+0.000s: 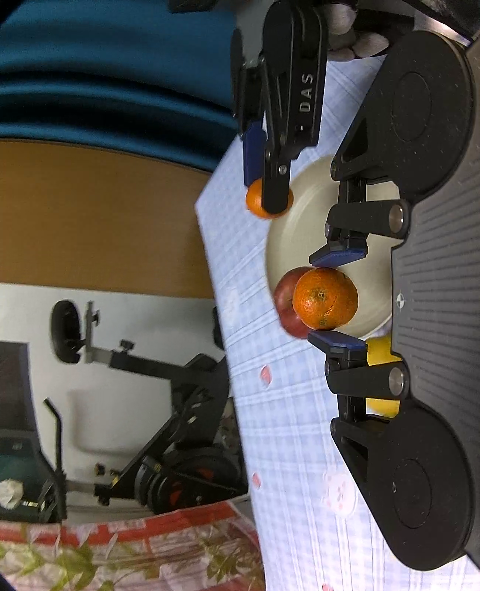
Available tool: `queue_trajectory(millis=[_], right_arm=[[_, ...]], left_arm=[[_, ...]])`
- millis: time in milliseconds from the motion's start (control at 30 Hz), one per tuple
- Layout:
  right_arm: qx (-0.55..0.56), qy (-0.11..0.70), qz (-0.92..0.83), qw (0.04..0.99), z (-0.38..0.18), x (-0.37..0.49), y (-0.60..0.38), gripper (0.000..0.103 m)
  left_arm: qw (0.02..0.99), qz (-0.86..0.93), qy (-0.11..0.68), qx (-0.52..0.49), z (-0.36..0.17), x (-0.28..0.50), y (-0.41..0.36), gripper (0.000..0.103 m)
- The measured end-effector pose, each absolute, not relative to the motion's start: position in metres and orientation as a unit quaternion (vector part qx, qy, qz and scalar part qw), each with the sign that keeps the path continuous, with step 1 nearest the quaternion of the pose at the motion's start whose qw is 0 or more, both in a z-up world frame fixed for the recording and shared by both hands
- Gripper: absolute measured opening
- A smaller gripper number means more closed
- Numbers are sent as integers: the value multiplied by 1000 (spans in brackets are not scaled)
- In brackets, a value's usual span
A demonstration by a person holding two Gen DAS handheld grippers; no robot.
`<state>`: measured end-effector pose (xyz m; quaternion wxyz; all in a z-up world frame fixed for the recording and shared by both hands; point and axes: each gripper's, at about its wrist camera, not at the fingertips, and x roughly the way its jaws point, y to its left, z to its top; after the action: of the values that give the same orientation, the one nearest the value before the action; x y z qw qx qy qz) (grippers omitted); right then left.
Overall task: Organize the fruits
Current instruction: 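Lower the tangerine onto the plate with the left gripper while the right gripper carries another tangerine there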
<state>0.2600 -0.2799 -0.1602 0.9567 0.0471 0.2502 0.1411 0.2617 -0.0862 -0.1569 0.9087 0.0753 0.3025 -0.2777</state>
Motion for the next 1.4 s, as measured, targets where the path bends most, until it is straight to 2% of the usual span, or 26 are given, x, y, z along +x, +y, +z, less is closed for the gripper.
queue_trajectory(millis=[333,1100,1300,1400], right_arm=[[43,293,150,943,-199,289,-284,40],[10,312,129,941,-222,357,-280,40],[3,311,117,943,-221,358,-277,43],[6,306,114,945,-216,354,-277,46]], left_arm=[[891,-277,349,90,-195,287,-97,40],[896,-257,348,104,-201,292,-104,41],[899,-247,348,103,-198,294,-104,56],[901,-245,342,102,-194,291,-103,58]])
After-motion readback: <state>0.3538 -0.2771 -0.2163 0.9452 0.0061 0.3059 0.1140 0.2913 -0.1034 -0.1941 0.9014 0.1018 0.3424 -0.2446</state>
